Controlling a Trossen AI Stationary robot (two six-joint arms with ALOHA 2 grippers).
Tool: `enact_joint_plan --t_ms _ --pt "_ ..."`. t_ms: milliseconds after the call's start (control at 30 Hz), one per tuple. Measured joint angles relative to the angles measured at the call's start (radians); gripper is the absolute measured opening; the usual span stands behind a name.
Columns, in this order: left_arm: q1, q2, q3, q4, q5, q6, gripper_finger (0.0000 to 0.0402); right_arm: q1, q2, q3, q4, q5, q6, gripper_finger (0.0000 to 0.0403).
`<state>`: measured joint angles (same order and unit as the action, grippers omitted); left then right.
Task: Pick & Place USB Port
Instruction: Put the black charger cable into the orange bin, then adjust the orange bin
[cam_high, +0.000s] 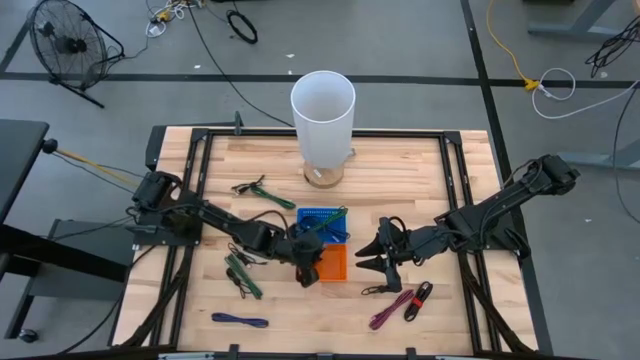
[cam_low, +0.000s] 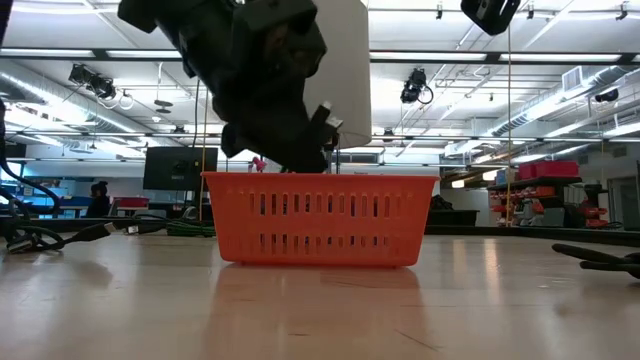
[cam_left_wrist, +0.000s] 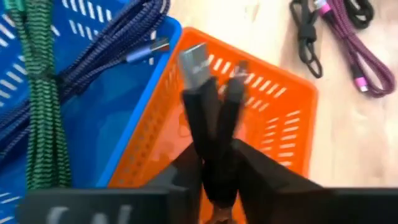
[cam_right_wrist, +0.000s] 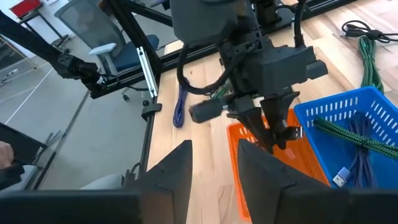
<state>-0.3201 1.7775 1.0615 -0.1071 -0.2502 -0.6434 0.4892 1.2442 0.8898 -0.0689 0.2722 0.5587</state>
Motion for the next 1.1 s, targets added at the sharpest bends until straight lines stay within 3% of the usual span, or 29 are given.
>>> enact_joint_plan --t_ms 167,300,400,533,700,867,1100 --pt "0.003 0.000 0.000 0.020 0.037 0.000 0.0161 0.000 0.000 0.000 -0.001 0.000 0.001 0.0126" --pt "0.003 0.000 0.000 0.025 0.037 0.001 0.0184 0.001 0.000 0.000 -0.004 0.000 0.001 0.0126" --pt "0.002 0.000 0.000 0.017 0.055 0.009 0.0187 0.007 0.000 0.000 -0.006 0.000 0.001 0.0126" --pt "0.002 -0.016 0.000 -0.040 0.192 0.021 0.0177 0.017 0.000 0.000 -0.011 0.000 0.001 0.0126" --pt "-0.038 -0.072 0.000 -0.300 0.292 -0.069 0.0157 0.033 0.000 0.000 -0.019 0.001 0.002 0.0126" --pt "-0.137 -0.130 0.000 -0.538 0.257 -0.161 0.0138 0.048 0.000 0.000 -0.020 0.036 0.001 0.0126" --pt "-0.221 -0.182 0.000 -0.529 0.068 -0.178 0.0121 0.050 0.000 0.000 -0.026 0.077 -0.010 0.0126"
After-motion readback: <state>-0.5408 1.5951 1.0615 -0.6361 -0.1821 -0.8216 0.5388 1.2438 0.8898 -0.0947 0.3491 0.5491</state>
